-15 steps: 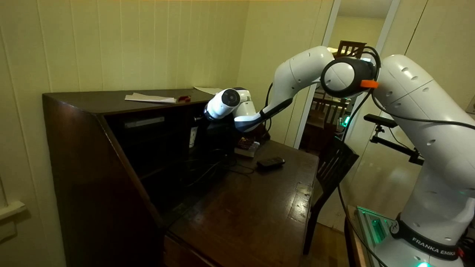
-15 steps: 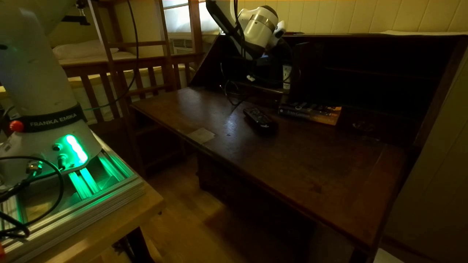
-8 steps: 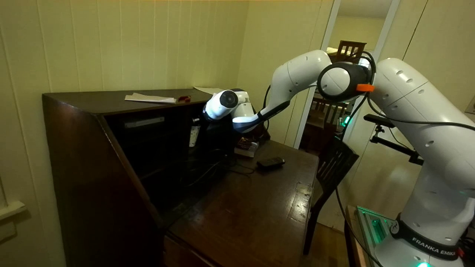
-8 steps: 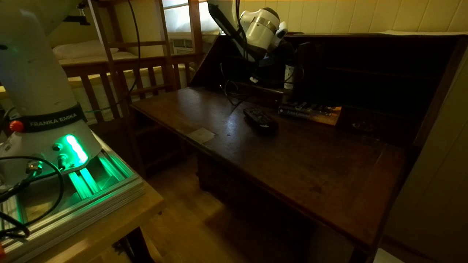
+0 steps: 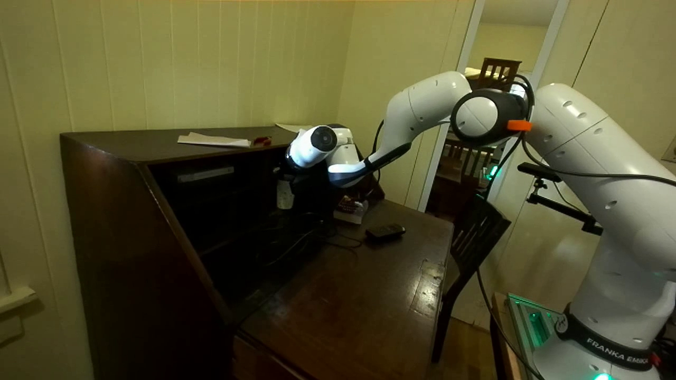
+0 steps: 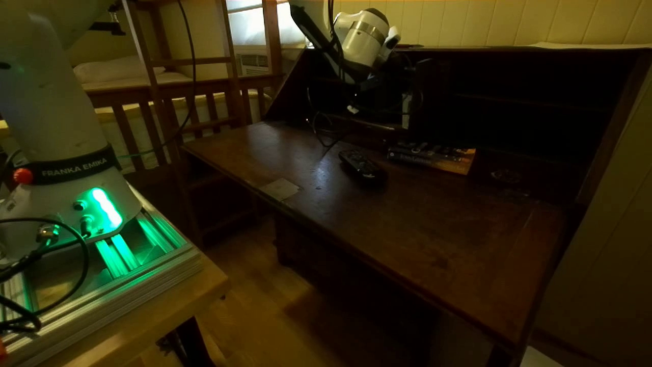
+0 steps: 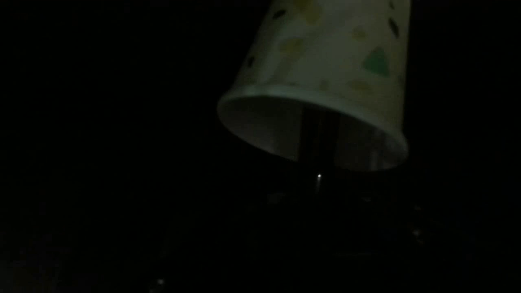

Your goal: Take the marker out of the cup and put the marker on the desk

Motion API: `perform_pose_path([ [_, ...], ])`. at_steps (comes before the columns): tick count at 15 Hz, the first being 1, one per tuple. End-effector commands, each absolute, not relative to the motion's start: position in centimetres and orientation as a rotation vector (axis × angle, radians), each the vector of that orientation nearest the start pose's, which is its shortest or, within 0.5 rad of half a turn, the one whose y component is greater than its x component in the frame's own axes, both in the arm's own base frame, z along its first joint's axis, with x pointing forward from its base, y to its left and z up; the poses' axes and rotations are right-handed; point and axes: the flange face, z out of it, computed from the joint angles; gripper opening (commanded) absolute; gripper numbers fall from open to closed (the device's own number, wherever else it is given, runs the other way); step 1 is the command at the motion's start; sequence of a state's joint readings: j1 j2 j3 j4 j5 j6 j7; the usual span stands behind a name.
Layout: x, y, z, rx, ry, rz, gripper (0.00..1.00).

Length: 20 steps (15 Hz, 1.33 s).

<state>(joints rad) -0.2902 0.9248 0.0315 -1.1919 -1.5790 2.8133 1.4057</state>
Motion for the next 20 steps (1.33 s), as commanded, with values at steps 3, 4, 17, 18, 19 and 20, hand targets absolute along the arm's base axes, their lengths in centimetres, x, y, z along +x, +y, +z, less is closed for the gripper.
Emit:
perform_pose_path([
  [3,73.5,-13.9,29.0,-3.238,0.379,-1.492,0.05],
  [4,72.8,-13.6,29.5,-3.241,0.368,-1.477,0.05],
  [17,66.0,-12.2,35.6,-3.276,0.297,-1.485,0.05],
  [18,65.4,-12.4,36.5,-3.277,0.288,-1.503,0.05],
  [19,64.8,-12.5,37.4,-3.273,0.284,-1.512,0.05],
  [20,64.1,-12.6,38.1,-3.268,0.269,-1.509,0.05],
])
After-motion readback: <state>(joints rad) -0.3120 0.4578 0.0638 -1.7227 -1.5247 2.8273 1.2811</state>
